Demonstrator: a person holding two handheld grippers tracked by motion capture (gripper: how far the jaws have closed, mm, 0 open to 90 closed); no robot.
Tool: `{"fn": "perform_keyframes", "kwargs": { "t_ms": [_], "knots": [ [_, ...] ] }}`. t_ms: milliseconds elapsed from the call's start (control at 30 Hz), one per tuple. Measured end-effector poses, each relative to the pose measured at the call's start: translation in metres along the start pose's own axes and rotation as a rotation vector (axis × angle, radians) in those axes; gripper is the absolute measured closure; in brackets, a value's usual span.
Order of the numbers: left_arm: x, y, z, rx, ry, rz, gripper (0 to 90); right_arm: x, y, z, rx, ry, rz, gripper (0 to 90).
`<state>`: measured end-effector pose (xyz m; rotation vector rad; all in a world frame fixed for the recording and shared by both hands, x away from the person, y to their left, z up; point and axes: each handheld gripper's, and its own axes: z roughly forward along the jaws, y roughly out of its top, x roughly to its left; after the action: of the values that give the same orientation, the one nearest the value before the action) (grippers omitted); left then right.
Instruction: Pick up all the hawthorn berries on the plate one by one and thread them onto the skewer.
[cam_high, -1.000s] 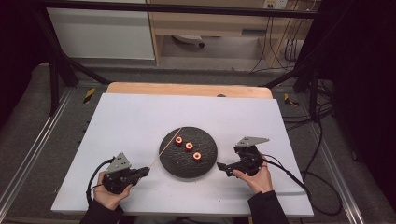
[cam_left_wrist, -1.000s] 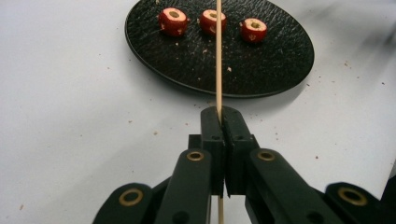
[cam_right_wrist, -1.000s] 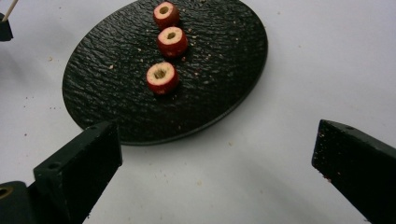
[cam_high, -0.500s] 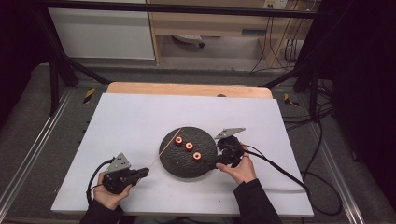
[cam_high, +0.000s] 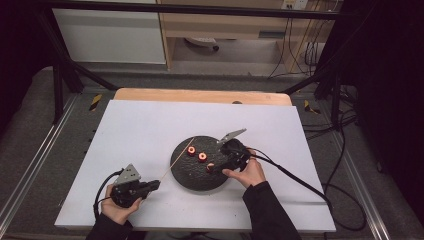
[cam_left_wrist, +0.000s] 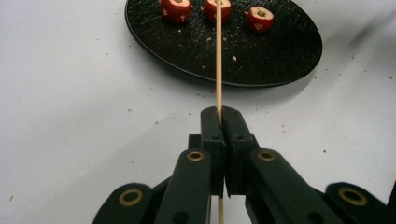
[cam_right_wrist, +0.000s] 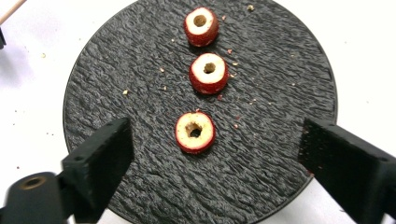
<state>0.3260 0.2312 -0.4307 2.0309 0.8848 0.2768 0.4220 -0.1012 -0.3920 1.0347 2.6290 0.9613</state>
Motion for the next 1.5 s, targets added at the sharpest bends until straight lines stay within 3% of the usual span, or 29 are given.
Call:
{"fn": "perform_keyframes", "kwargs": {
  "t_ms": [200,333,500,667,967,1500],
  "knots": [
    [0.0,-0.001,0.001,0.004,0.002,0.004,88.4,0.002,0.01,0.007,0.065,0.025,-0.015,23.7],
    [0.0,-0.001,0.001,0.007,0.001,0.006,88.4,0.004,0.016,0.015,0.146,0.041,-0.038,30.2],
    [0.0,-0.001,0.001,0.007,0.003,0.006,88.4,0.002,0.022,0.023,0.2,0.062,-0.02,40.0],
    [0.0,-0.001,0.001,0.011,0.003,0.008,88.4,0.001,0.027,0.031,0.227,0.089,0.003,48.0],
    [0.0,-0.001,0.001,0.013,0.004,0.008,88.4,-0.003,0.028,0.039,0.274,0.095,0.021,57.1],
    [0.0,-0.001,0.002,0.017,0.005,0.013,88.4,-0.006,0.028,0.046,0.335,0.112,0.057,61.8]
  ]
}}
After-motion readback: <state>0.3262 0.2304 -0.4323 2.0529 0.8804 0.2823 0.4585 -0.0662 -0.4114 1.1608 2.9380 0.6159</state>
